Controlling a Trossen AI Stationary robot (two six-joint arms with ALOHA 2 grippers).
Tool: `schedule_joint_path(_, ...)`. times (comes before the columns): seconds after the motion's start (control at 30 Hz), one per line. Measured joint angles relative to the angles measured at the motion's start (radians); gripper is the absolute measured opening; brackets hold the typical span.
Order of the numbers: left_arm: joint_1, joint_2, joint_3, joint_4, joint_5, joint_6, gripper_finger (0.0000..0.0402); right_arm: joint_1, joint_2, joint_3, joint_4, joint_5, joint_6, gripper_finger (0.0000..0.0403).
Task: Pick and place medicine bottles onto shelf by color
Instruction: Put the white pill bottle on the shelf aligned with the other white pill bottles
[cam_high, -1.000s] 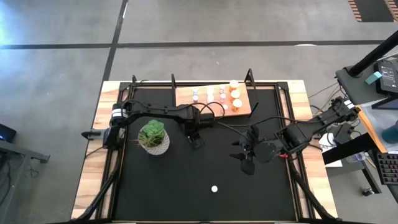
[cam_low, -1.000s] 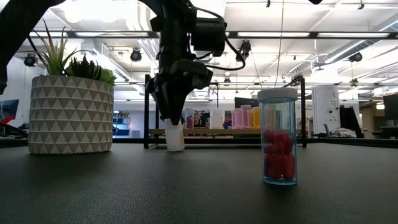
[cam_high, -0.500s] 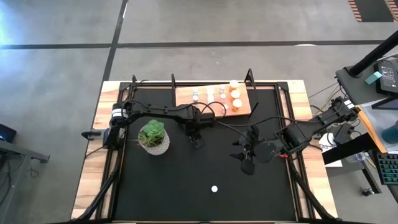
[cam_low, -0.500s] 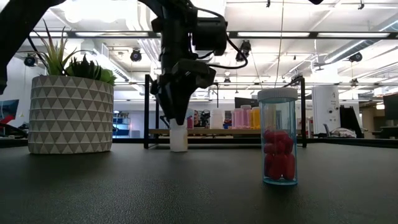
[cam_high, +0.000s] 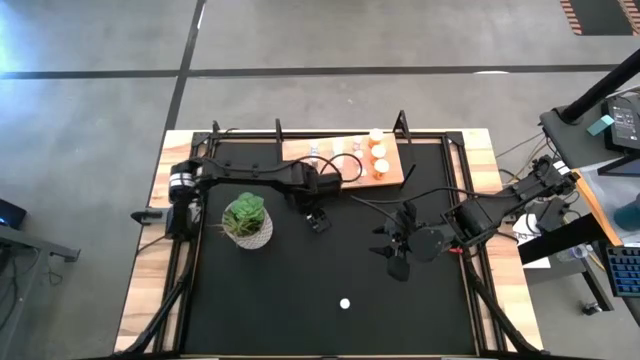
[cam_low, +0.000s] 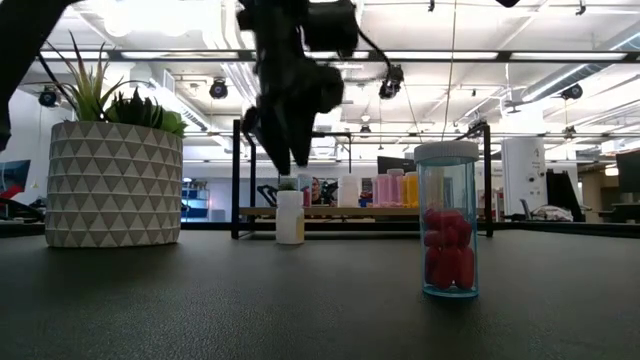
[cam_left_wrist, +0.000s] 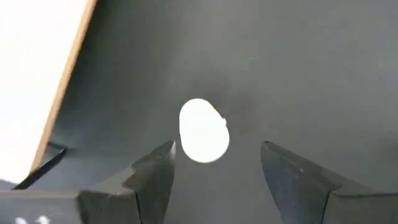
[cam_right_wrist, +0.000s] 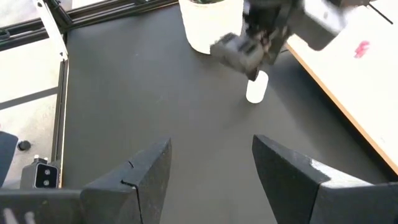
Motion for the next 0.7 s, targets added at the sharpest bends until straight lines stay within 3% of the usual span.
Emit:
schedule_joint_path(0.27, -0.065, -0.181, -0.013, -0.032, 0.000, -0.112, 0.0219, -0.003, 0.006, 0.000, -0.001, 0.005, -0.010, 0.0215)
schedule_joint_path(0.43, -0.168, -0.311, -0.022, -0.027, -0.015, -0.206, 0.0219, -0.022, 0.032, -0.001, 0.005, 0.073, -0.023, 0.0215)
schedule_joint_path(0.7, -0.346, -0.478, -0.025, -0.021, -0.215, -0.337, 0.0219, -0.123, 0.107, -0.001, 0.041, 0.121, -0.003, 0.0215)
